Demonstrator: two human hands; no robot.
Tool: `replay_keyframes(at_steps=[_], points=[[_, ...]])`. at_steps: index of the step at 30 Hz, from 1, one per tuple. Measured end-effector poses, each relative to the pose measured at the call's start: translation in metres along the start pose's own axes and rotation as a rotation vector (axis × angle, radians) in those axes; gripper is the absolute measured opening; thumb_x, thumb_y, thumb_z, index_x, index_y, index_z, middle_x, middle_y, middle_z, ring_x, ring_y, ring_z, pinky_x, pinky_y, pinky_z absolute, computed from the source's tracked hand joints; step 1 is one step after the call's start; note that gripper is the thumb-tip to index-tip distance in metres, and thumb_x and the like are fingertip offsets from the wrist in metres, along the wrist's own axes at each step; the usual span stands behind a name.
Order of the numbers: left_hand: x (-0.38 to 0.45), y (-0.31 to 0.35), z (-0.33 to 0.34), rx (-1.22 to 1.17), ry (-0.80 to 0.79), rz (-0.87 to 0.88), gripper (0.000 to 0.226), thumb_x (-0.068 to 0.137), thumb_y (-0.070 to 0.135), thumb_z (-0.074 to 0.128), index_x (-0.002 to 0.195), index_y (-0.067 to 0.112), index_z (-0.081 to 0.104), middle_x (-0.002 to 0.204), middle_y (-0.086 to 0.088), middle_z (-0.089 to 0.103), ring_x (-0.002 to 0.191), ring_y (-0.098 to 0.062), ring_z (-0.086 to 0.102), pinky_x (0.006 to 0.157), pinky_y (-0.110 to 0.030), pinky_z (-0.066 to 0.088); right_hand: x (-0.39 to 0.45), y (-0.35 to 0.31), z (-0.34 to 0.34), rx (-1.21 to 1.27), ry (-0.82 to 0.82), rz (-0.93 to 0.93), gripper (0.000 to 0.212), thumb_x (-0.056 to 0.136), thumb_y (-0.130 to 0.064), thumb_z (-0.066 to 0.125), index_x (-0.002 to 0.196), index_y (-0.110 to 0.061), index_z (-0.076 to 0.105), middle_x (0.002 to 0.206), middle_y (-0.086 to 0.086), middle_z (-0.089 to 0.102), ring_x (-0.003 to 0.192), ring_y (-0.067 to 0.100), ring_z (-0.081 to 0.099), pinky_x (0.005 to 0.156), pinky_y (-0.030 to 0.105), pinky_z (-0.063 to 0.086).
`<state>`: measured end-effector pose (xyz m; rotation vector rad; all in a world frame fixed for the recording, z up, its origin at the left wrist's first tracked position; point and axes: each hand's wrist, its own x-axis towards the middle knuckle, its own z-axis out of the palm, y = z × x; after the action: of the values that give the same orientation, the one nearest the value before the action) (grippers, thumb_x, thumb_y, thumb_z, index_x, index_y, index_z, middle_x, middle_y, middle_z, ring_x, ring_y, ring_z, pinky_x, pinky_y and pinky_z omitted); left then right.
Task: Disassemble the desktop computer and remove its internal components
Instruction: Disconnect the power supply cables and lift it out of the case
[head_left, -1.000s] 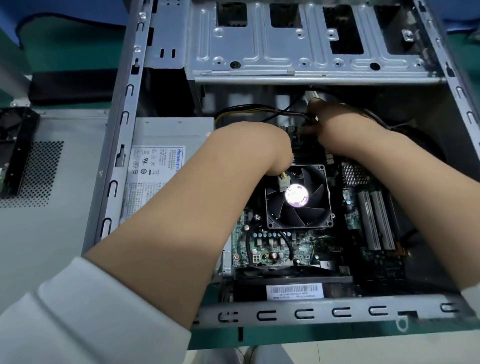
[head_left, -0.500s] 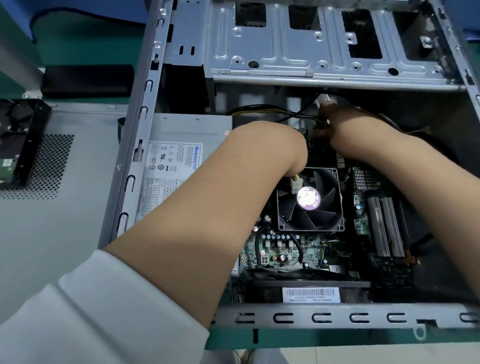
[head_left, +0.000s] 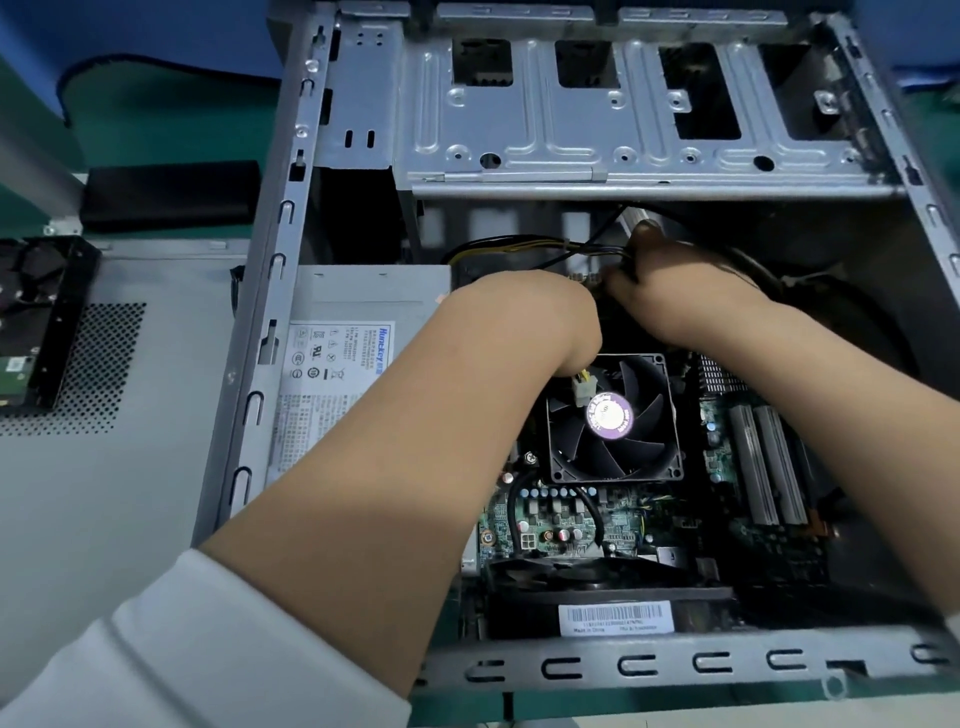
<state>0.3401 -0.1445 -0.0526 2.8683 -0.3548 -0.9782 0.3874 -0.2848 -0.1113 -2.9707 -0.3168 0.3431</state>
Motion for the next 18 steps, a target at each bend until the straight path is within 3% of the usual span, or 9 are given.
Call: replay_keyframes(at_steps=[3, 6, 10, 15, 18], points=[[0.001, -0.001, 0.0, -0.011, 0.007, 0.004, 0.028, 0.1, 0.023, 0.039, 0.117, 0.01, 0.057, 0.095, -0.004, 0.046, 0.087, -0.024, 0.046, 0.073, -0.032, 0.037, 0.0, -0.002, 0.001, -0.025, 0.011, -0.009, 0.037, 0.094, -0.041, 0.041, 0.112, -0.009, 0.041, 0.097, 0.022, 0.059, 0.09, 0.037, 0.058, 0.067, 0.037, 0.041], [0.002, -0.001, -0.001, -0.011, -0.017, 0.01, 0.03, 0.1, 0.023, 0.039, 0.119, 0.009, 0.057, 0.097, -0.005, 0.047, 0.087, -0.023, 0.046, 0.074, -0.031, 0.036, -0.006, -0.005, -0.001, -0.09, 0.058, -0.057, 0.031, 0.094, -0.038, 0.041, 0.11, -0.011, 0.043, 0.079, 0.014, 0.051, 0.077, 0.033, 0.054, 0.061, 0.034, 0.039], [0.003, 0.001, 0.0, -0.019, -0.027, 0.017, 0.029, 0.1, 0.022, 0.039, 0.118, 0.008, 0.057, 0.096, -0.005, 0.047, 0.086, -0.023, 0.047, 0.074, -0.031, 0.036, -0.01, -0.008, -0.001, -0.17, 0.074, -0.101, 0.026, 0.096, -0.028, 0.039, 0.11, -0.007, 0.041, 0.072, 0.01, 0.041, 0.071, 0.031, 0.047, 0.057, 0.033, 0.033], [0.0, 0.0, -0.001, -0.002, -0.016, 0.012, 0.031, 0.101, 0.025, 0.035, 0.119, 0.009, 0.056, 0.1, -0.005, 0.049, 0.087, -0.022, 0.046, 0.074, -0.031, 0.035, -0.005, -0.007, 0.001, -0.104, 0.025, -0.037, 0.031, 0.097, -0.026, 0.037, 0.117, -0.002, 0.039, 0.077, 0.014, 0.047, 0.069, 0.029, 0.043, 0.058, 0.032, 0.029], [-0.003, 0.0, -0.001, -0.002, -0.02, 0.001, 0.036, 0.102, 0.028, 0.032, 0.122, 0.009, 0.054, 0.119, -0.009, 0.055, 0.089, -0.021, 0.043, 0.075, -0.03, 0.033, -0.002, -0.007, -0.001, -0.034, -0.027, 0.017, 0.035, 0.098, -0.03, 0.037, 0.119, -0.002, 0.038, 0.091, 0.021, 0.055, 0.073, 0.028, 0.043, 0.062, 0.032, 0.033]])
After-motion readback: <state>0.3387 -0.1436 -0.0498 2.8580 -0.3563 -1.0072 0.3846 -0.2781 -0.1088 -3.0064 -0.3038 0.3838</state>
